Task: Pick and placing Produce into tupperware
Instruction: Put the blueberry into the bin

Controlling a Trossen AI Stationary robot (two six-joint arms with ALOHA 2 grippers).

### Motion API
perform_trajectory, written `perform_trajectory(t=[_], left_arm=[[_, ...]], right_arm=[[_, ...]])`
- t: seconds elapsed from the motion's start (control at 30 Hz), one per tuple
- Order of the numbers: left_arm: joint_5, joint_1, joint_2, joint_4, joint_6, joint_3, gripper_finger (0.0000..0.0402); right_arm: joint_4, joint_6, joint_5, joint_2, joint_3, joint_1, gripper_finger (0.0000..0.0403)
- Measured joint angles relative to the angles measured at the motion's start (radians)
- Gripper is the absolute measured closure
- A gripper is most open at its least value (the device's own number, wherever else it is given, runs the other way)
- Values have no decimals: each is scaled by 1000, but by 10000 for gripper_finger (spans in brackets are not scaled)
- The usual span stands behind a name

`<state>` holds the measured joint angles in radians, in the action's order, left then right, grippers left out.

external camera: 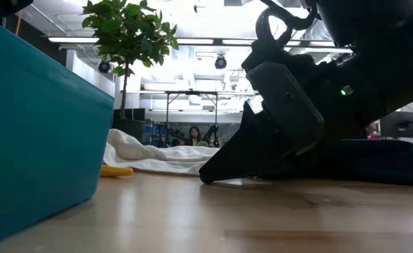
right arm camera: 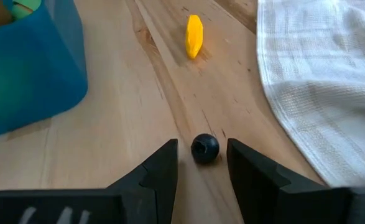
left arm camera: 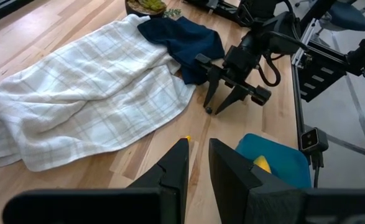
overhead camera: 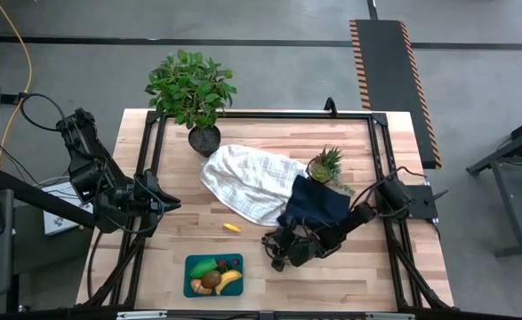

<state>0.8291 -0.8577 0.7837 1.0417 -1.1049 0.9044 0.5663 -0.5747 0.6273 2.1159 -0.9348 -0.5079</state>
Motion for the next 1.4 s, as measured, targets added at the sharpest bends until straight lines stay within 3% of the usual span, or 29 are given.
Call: perform_trajectory(t=[0.8,1.4], left_arm=[[-3,0,0,0,1,0,348],[-2,0,0,0,0,0,348]], right_arm=[[0,16,-31,0,0,17,293],[2,15,-34,0,0,11,355]])
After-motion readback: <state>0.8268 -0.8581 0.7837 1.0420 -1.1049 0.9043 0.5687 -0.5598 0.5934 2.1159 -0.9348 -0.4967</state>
